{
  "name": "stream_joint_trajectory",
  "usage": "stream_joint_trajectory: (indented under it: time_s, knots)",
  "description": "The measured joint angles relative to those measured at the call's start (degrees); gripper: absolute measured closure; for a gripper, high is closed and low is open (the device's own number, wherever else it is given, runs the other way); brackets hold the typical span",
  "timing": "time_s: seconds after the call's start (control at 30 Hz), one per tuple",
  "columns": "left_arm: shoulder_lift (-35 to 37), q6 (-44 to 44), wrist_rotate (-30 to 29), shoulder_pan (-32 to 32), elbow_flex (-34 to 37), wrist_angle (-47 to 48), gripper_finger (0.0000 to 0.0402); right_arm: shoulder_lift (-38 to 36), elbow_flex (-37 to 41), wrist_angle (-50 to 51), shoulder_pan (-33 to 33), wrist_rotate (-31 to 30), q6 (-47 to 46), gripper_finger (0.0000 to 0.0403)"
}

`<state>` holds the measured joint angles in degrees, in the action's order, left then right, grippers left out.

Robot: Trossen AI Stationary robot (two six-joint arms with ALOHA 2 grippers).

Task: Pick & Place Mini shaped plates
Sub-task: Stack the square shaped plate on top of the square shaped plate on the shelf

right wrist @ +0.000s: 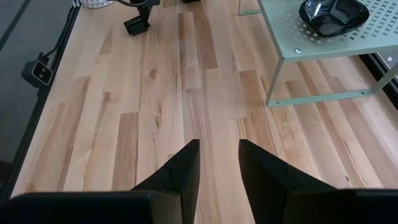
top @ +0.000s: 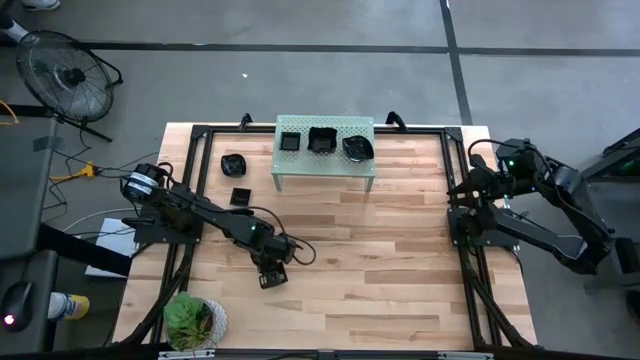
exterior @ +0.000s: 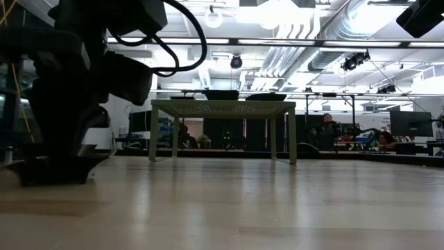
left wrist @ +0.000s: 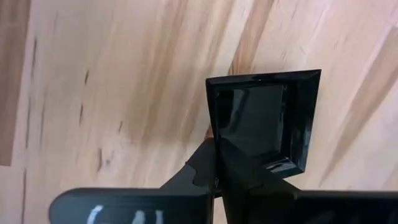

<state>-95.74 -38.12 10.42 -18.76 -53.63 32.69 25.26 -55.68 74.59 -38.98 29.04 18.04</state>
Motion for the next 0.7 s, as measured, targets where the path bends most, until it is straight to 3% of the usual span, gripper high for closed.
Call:
stream_joint_trajectory:
  time_s: [0.4, 0.7]
  knots:
    - [1.5, -6.1, 4.4, 0.0, -0.2, -1.7, 0.0398, 0.0, 0.0, 0.0, 0.0, 0.0, 0.0, 0.0297]
    - [3.1, -8.9, 0.9, 0.0, -6.3, -1.0, 0.0398, 0.1, 0.0, -0.1, 0.0, 0.0, 0.0, 0.0297]
